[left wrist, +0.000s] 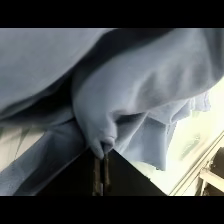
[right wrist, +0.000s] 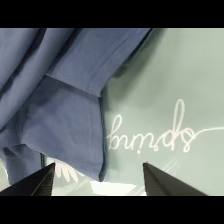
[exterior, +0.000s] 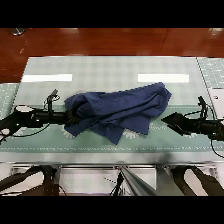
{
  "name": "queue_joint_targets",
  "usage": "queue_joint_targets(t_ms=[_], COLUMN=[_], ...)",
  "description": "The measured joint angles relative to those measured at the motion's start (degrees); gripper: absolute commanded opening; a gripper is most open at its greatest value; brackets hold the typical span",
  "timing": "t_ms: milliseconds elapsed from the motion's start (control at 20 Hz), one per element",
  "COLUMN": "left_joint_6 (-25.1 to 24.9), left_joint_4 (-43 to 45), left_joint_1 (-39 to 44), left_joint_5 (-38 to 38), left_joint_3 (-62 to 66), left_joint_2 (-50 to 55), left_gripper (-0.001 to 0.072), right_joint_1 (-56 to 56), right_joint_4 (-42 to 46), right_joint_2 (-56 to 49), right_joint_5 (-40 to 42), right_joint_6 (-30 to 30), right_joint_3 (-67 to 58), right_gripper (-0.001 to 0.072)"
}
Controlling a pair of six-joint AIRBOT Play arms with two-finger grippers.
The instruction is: Fold the shirts.
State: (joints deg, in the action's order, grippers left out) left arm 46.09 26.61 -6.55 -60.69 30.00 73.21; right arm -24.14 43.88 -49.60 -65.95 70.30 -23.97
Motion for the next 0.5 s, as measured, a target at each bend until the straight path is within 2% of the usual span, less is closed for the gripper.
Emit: queue_joint_targets(t_ms=[250, 500], left_joint_6=[-0.24, -0.39], left_joint_4=[-2.08, -3.54], left_joint_1=[0.42, 0.48], left_joint_5=[-0.72, -1.2], left_joint_3=[2.12, 2.86], left_joint_2=[0.46, 0.5], left_gripper=[0.0022, 0.0022], right_joint_1=[1.44, 11.39], right_joint_4=[3.93, 2.67], right_joint_2=[-3.04, -10.86], right_joint_5=[-1.7, 1.27], right_joint_6=[1.88, 2.78], right_joint_3=[0.33, -0.81], right_gripper=[0.0615, 0.0615])
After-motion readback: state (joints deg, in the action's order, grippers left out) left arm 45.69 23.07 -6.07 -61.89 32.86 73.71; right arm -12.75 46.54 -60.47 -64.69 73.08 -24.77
